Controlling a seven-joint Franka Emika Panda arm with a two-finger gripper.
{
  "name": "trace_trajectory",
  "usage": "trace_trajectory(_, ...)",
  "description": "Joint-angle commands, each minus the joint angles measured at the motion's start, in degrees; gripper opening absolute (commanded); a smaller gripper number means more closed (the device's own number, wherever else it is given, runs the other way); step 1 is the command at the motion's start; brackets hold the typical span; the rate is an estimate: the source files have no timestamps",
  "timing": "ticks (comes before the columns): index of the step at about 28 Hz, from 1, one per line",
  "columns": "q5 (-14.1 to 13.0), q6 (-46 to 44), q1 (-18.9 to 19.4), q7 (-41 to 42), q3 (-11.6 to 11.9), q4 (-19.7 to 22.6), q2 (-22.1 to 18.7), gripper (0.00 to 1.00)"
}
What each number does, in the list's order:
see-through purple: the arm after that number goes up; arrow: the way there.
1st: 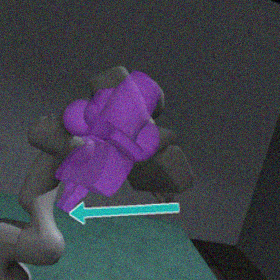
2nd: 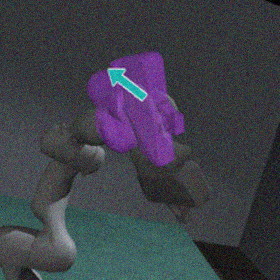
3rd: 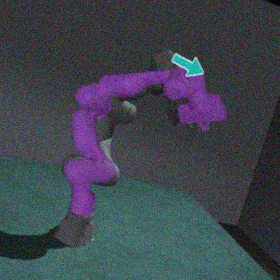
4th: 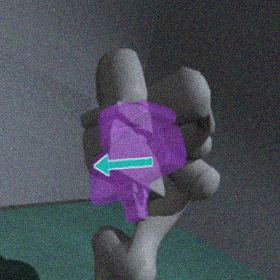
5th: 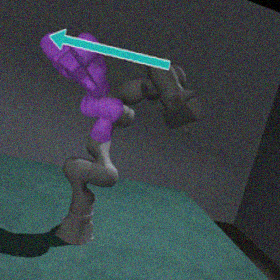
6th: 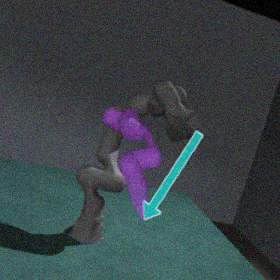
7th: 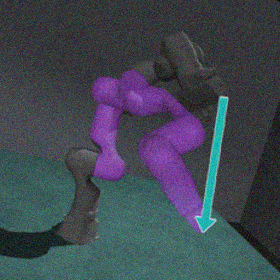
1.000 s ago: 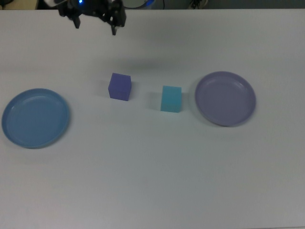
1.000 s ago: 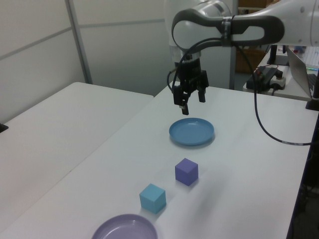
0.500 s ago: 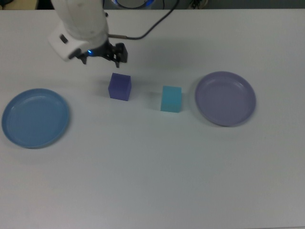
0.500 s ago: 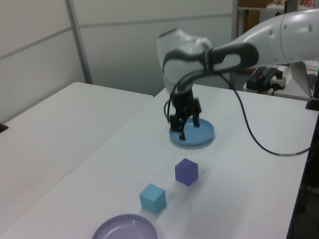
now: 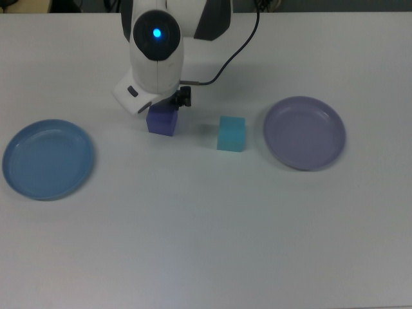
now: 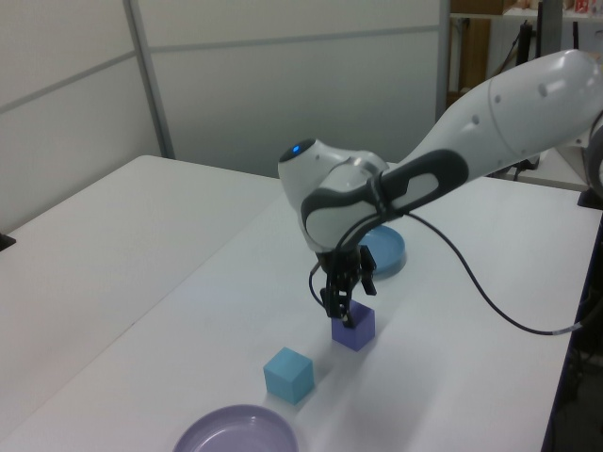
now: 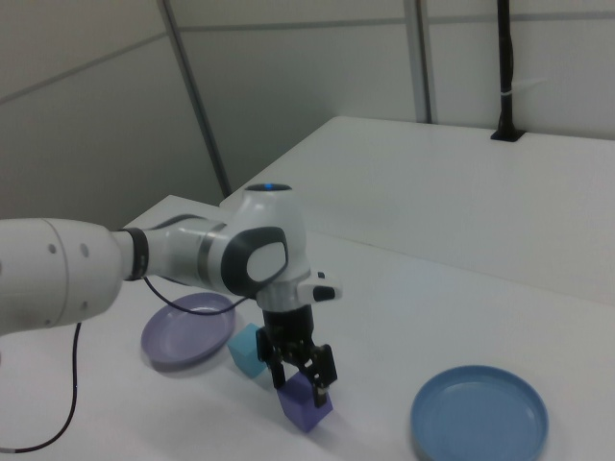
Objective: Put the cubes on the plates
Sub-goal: 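Close the gripper on the purple cube and lift it, then carry the purple cube over the lavender plate and lower it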
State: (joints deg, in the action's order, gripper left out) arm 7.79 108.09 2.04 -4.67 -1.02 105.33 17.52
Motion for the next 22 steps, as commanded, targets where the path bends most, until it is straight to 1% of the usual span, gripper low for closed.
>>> trace_trajectory(1,1.7,2.5,0.6,-2.1,0.3,0.8,1.5,1.0)
trace_trajectory(7,1.7,2.9,0.6,-2.2,0.3,0.8,1.7,1.0)
trace_trajectory(8,1.7,2.9,0.6,-2.2,0.3,0.8,1.7,0.83)
trace_trajectory(9,1.7,2.8,0.6,-2.2,0.3,0.7,1.7,0.69)
trace_trajectory(11,1.7,2.3,0.5,-2.3,0.3,0.5,1.7,0.45)
trace_trajectory(12,1.7,2.1,0.5,-2.4,0.3,0.5,1.6,0.38)
trace_trajectory(13,1.7,1.7,0.7,-3.1,0.3,0.6,1.6,0.25)
trace_trajectory(14,1.7,1.1,0.7,-3.8,0.3,0.6,1.6,0.2)
trace_trajectory(15,1.7,0.5,0.7,-4.6,0.3,0.3,1.6,0.17)
trace_trajectory(17,1.7,-0.3,0.7,-6.0,0.2,0.0,1.3,0.16)
trace_trajectory(18,1.4,-0.4,0.8,-7.1,0.2,-0.6,0.3,0.12)
trace_trajectory(22,0.3,-2.4,0.9,-7.5,0.1,-2.7,-2.7,0.12)
